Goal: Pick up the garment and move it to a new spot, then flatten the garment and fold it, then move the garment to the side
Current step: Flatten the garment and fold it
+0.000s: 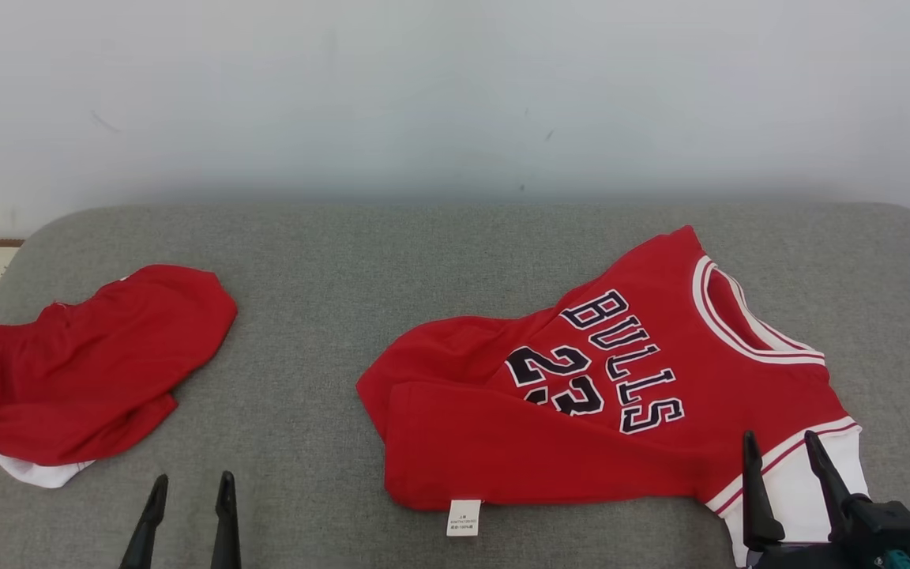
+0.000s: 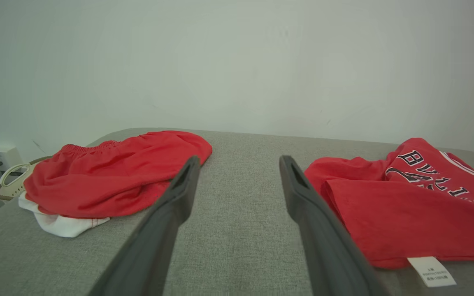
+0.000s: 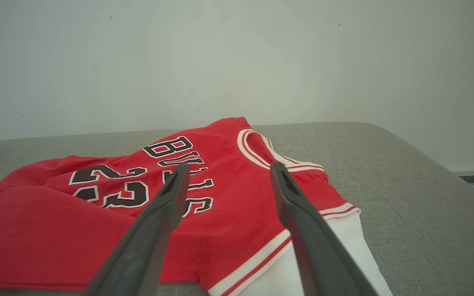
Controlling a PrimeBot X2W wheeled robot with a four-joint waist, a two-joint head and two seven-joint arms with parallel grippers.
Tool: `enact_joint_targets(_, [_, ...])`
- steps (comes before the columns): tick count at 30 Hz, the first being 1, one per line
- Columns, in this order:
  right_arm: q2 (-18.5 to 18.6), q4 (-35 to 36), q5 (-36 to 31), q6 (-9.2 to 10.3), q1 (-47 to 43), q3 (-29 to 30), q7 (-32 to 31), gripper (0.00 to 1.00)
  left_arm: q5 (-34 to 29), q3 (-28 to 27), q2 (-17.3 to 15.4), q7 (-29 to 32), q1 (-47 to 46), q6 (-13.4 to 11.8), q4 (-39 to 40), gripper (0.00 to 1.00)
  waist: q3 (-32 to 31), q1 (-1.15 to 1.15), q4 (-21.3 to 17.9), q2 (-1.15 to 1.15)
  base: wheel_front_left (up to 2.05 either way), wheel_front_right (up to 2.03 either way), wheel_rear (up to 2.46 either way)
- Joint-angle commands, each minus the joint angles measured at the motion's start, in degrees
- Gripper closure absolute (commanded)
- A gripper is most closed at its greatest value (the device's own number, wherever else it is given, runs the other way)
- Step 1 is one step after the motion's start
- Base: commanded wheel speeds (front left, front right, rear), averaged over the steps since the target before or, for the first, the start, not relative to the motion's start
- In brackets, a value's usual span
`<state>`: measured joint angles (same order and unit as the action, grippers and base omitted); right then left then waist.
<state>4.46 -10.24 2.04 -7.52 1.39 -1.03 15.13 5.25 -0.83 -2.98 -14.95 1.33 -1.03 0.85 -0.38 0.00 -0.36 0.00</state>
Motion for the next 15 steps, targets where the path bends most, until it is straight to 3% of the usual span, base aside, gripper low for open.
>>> enact_joint_targets(1, [-0.1, -0.1, -0.1, 0.06, -0.1, -0.2, 0.0, 0.00, -0.2, -0.1, -0.1, -0.3, 0.3, 0.4, -0.2, 0.00, 0.0, 0.00, -0.1, 0.00, 0.00, 0.00, 0.00])
enact_joint_targets(7, [0.0, -0.5, 0.0, 0.06, 0.2, -0.5, 0.0, 0.00, -0.8, 0.6, -0.6, -0.3, -0.1, 2.2, -1.1, 0.00, 0.0, 0.00, -0.2, 0.00, 0.00, 0.00, 0.00])
enact_joint_targets(15, [0.2, -0.7, 0.1, 0.06, 0.5, -0.7, 0.0, 0.00, -1.0, 0.6, -0.4, -0.3, -0.3, 2.3, -1.1, 0.00, -0.1, 0.00, -0.4, 0.00, 0.00, 0.00, 0.00])
